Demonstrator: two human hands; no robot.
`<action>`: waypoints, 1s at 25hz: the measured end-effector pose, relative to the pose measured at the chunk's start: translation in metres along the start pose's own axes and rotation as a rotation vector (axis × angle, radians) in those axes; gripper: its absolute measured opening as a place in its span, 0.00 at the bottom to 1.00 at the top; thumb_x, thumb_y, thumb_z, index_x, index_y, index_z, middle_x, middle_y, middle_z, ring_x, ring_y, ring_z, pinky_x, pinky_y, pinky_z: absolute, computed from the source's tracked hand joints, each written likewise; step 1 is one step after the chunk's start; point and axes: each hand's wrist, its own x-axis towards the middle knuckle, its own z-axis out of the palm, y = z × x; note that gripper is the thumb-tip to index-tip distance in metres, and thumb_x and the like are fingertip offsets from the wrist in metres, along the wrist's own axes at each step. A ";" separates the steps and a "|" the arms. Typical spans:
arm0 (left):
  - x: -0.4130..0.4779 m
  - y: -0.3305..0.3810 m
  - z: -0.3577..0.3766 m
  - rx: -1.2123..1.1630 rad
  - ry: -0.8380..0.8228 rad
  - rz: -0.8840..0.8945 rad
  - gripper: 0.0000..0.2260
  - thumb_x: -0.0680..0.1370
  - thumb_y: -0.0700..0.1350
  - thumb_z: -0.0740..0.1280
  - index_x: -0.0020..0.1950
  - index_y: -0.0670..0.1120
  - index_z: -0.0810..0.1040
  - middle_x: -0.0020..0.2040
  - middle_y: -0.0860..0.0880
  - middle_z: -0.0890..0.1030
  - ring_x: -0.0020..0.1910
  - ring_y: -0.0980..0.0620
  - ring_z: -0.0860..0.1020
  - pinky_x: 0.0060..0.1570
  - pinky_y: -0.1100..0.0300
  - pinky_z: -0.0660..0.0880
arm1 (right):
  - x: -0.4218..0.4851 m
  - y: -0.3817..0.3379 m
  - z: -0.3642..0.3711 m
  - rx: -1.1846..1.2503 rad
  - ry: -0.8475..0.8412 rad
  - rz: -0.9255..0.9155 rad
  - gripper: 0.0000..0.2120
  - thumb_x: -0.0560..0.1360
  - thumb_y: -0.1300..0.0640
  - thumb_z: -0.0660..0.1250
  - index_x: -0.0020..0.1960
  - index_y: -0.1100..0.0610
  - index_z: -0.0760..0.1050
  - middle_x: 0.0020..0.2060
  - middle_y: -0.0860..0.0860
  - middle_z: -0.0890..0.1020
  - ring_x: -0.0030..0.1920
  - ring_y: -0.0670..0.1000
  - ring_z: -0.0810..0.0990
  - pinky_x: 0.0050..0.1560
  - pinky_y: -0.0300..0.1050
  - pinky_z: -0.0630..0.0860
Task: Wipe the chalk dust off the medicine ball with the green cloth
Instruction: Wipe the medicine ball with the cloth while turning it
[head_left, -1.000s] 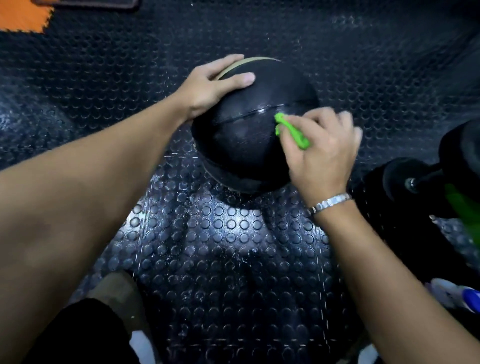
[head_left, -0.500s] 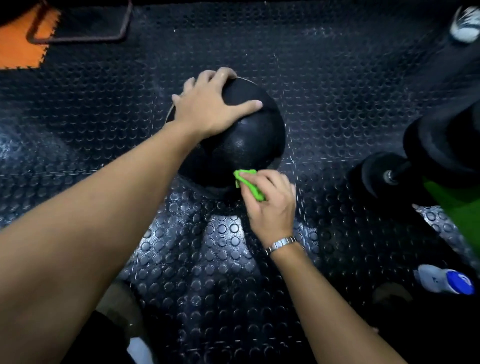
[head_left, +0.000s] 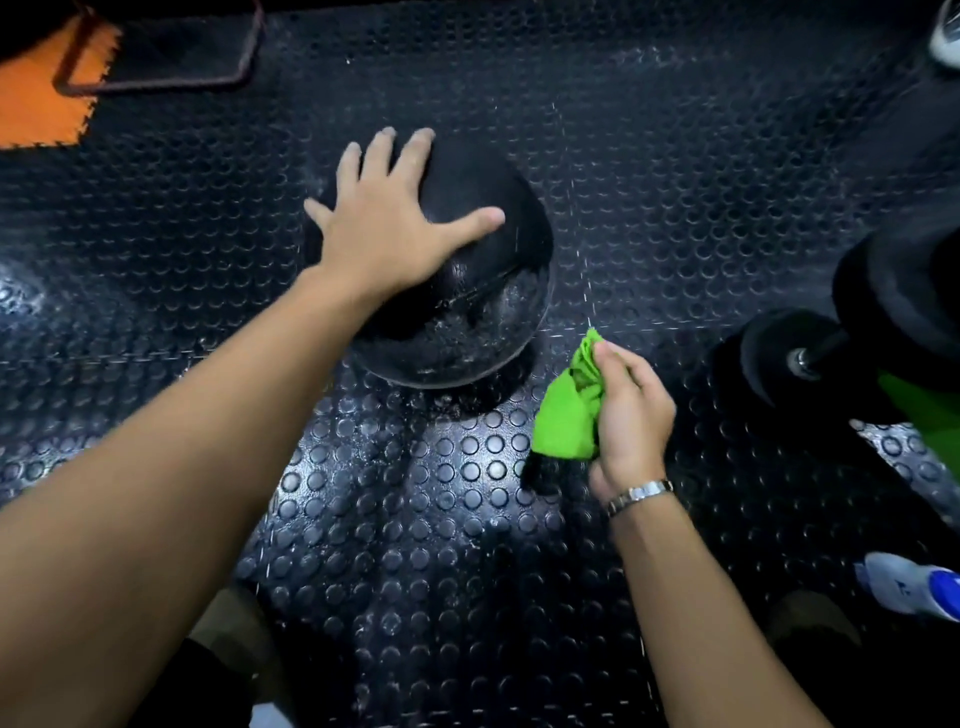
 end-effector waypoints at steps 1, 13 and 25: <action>0.011 -0.003 -0.002 -0.011 -0.009 0.002 0.49 0.68 0.82 0.63 0.84 0.60 0.59 0.86 0.51 0.57 0.85 0.44 0.52 0.76 0.25 0.53 | 0.005 -0.003 0.001 0.079 -0.077 0.120 0.08 0.74 0.54 0.75 0.50 0.58 0.83 0.43 0.50 0.85 0.42 0.48 0.82 0.47 0.47 0.79; 0.097 -0.047 -0.046 -0.360 -0.197 0.022 0.34 0.67 0.68 0.78 0.71 0.63 0.78 0.67 0.61 0.80 0.64 0.61 0.78 0.63 0.68 0.70 | 0.058 -0.030 0.068 -0.400 -0.186 -0.436 0.08 0.76 0.62 0.70 0.50 0.49 0.82 0.45 0.39 0.83 0.47 0.36 0.80 0.58 0.42 0.77; 0.108 -0.045 -0.032 -0.367 -0.127 0.054 0.40 0.57 0.80 0.74 0.68 0.69 0.79 0.69 0.64 0.79 0.68 0.59 0.77 0.76 0.56 0.69 | 0.090 -0.031 0.125 -0.567 -0.059 -0.761 0.05 0.72 0.55 0.72 0.46 0.51 0.85 0.42 0.48 0.83 0.43 0.46 0.79 0.51 0.46 0.75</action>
